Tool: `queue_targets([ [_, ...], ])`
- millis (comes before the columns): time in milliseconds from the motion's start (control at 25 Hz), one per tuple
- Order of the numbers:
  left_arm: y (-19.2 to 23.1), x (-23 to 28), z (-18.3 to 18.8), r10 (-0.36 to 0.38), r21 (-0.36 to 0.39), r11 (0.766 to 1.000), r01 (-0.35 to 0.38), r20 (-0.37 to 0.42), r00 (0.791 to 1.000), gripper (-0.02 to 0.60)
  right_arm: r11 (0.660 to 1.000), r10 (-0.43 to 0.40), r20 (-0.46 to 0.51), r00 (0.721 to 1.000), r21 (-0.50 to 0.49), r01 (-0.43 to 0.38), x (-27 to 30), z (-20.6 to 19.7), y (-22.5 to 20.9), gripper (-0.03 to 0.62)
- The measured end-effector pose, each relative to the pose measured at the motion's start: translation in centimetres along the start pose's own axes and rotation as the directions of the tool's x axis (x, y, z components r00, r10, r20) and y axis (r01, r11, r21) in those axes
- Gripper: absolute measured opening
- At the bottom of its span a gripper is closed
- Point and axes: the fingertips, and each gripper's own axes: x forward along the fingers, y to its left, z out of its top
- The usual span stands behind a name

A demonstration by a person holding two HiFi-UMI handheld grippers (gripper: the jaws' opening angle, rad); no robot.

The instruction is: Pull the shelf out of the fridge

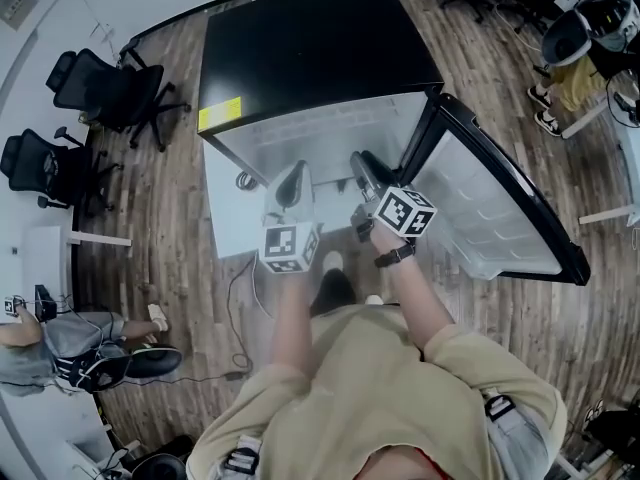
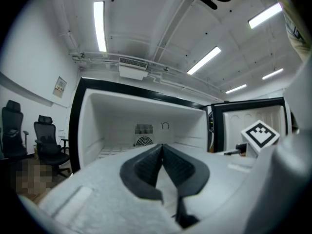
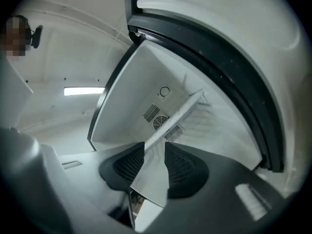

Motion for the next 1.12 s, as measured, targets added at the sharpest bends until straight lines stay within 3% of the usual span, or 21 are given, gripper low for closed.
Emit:
queue_targets([
  [120,0.7,0.4,-0.1,0.007,-0.004,1.0,-0.007,-0.001,1.0,0.002,0.988,0.05,0.062,0.997,0.146,-0.058,1.5,0.2,0.3,0.174],
  [240,1.6,1.0,-0.2,0.01,-0.007,1.0,-0.01,-0.006,1.0,0.002,0.922,0.085,0.217,0.973,0.353,-0.159,3.1,1.5,0.0,0.231],
  [320,2.2,1.3,-0.6,0.012,-0.009,1.0,-0.012,-0.013,1.0,0.002,0.875,0.055,0.264,0.963,0.452,-0.173,4.1,1.4,-0.8,0.272],
  [720,5.0,1.8,-1.9,0.029,-0.029,0.999,-0.03,-0.037,0.999,0.002,0.837,-0.014,0.304,0.953,0.524,-0.155,9.1,1.7,-3.2,0.426],
  [840,5.2,2.0,-2.0,0.029,-0.034,0.999,-0.03,-0.04,0.999,0.002,0.835,-0.038,0.309,0.95,0.532,-0.139,10.3,2.9,-4.3,0.428],
  [1040,5.4,2.3,-2.6,-0.016,-0.004,1.0,0.016,-0.039,0.999,0.002,0.805,-0.023,0.355,0.935,0.561,-0.193,13.4,4.7,-5.0,0.426],
  [1120,5.4,2.2,-3.0,-0.023,0.0,1.0,0.023,-0.046,0.999,0.002,0.808,-0.01,0.361,0.933,0.552,-0.205,14.1,5.0,-5.0,0.396],
])
